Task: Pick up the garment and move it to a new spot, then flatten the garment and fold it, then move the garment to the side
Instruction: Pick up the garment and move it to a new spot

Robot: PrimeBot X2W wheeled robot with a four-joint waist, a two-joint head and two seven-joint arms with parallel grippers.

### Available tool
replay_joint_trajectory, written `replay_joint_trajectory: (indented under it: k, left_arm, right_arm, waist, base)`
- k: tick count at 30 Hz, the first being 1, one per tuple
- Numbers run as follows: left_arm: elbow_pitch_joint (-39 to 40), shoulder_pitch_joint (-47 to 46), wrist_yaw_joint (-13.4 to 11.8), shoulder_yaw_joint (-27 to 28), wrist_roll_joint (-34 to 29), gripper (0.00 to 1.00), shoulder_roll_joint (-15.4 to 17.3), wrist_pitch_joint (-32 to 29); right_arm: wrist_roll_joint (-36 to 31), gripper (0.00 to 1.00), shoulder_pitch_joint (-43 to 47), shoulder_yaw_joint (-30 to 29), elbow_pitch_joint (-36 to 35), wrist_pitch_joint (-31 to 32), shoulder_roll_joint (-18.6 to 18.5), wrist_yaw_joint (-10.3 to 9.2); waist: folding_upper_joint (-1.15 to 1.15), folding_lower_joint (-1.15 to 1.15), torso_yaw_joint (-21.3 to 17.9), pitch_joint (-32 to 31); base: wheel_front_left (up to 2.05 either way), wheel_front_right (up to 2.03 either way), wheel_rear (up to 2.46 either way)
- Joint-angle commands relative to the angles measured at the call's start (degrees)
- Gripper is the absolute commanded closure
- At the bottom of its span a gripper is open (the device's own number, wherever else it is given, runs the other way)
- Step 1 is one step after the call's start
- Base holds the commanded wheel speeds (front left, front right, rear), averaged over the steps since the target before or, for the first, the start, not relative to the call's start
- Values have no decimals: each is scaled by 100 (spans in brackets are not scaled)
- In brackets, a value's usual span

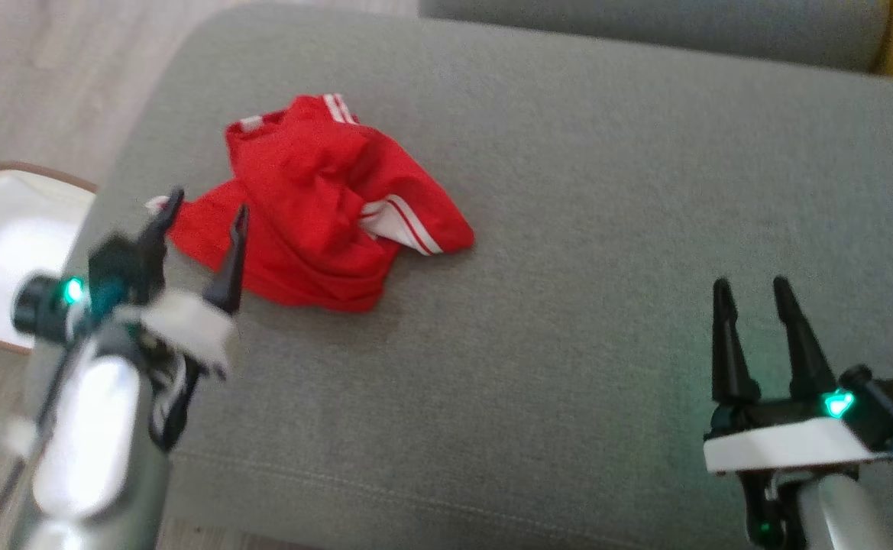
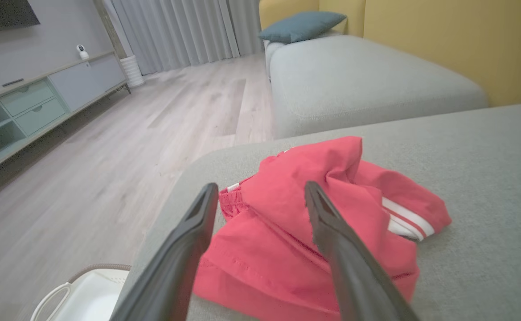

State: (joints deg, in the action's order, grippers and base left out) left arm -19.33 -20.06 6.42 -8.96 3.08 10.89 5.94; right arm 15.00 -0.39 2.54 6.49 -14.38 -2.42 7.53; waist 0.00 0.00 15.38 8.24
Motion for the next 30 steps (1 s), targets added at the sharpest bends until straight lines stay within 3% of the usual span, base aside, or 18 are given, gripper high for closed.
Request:
replay_joint_trajectory:
  k: [1, 6, 12, 19, 21, 30]
  left_arm:
    - [-52, -478, 40, 107, 150, 0, 246, -222]
    - [-639, -1157, 97, -206, 434, 0, 559, -851]
    - [-1132, -1781, 104, -1007, 1218, 0, 1027, -1411]
    - [-1588, -2167, 106, -1550, 1740, 0, 1374, -1556]
    - [-1691, -2233, 106, -1669, 1847, 100, 1428, -1504]
    - [-1866, -2359, 60, -1795, 1858, 100, 1532, -732]
  right_arm:
    - [-49, 0, -242, 77, -221, -62, -45, -4]
    - [-58, 0, -389, 29, -272, -62, -45, -4]
    - [-78, 0, -499, 87, -319, -62, -45, -4]
    - [-75, 0, -565, 75, -360, -62, -45, -4]
    - [-74, 0, -571, 71, -360, -62, -45, -4]
    - [3, 0, -493, 54, -233, -62, -45, -4]
  waist:
    - [0, 0, -248, 300]
    - [0, 0, -432, 507]
    - [0, 0, -651, 737]
    - [0, 0, -784, 905]
    - [0, 0, -803, 914]
    - [0, 0, -773, 530]
  base:
    - [0, 0, 0]
    - [0, 0, 0]
    - [0, 0, 0]
    - [0, 0, 0]
    - [0, 0, 0]
    - [0, 0, 0]
